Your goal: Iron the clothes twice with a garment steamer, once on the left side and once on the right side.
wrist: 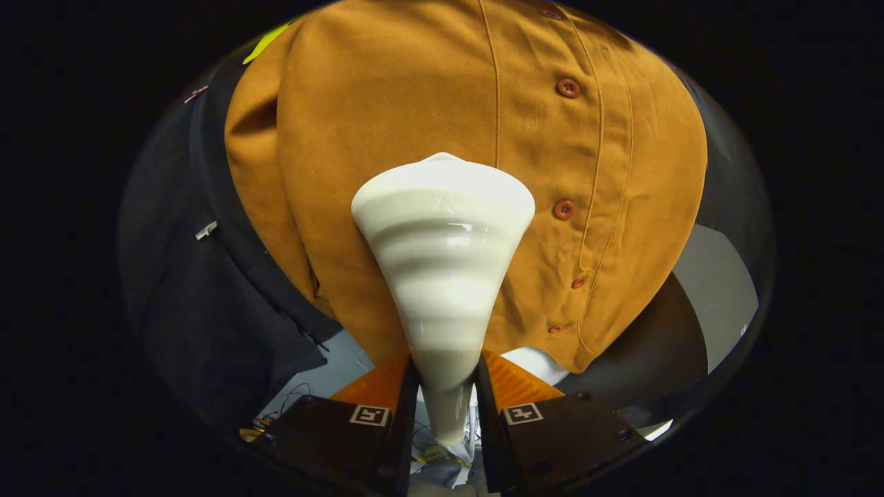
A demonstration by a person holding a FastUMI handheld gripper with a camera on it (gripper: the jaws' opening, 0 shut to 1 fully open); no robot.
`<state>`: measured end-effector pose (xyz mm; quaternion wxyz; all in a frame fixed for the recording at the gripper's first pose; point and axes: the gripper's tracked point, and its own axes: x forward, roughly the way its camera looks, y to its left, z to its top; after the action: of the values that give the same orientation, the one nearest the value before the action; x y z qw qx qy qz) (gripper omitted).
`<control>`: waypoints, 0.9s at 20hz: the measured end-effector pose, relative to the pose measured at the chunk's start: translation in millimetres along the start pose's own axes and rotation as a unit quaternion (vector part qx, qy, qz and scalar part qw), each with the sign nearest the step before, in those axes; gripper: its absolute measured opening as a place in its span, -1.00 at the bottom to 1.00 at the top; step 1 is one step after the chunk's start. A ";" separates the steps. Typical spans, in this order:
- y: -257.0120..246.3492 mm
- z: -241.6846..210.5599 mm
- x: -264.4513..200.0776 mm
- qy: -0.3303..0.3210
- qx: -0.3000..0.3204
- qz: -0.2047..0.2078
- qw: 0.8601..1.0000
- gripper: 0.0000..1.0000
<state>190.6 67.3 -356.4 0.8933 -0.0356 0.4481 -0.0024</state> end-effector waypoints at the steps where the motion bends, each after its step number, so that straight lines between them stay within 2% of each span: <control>1: -0.1 -4.6 1.1 0.005 0.000 0.001 1.000 -0.10; 13: -4.6 -71.9 7.9 0.085 0.005 0.009 0.996 -0.10; 18: -14.5 -64.9 -4.7 0.068 0.003 0.001 0.998 -0.10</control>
<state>136.2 49.0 -390.3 0.8608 -0.0325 0.5078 -0.0056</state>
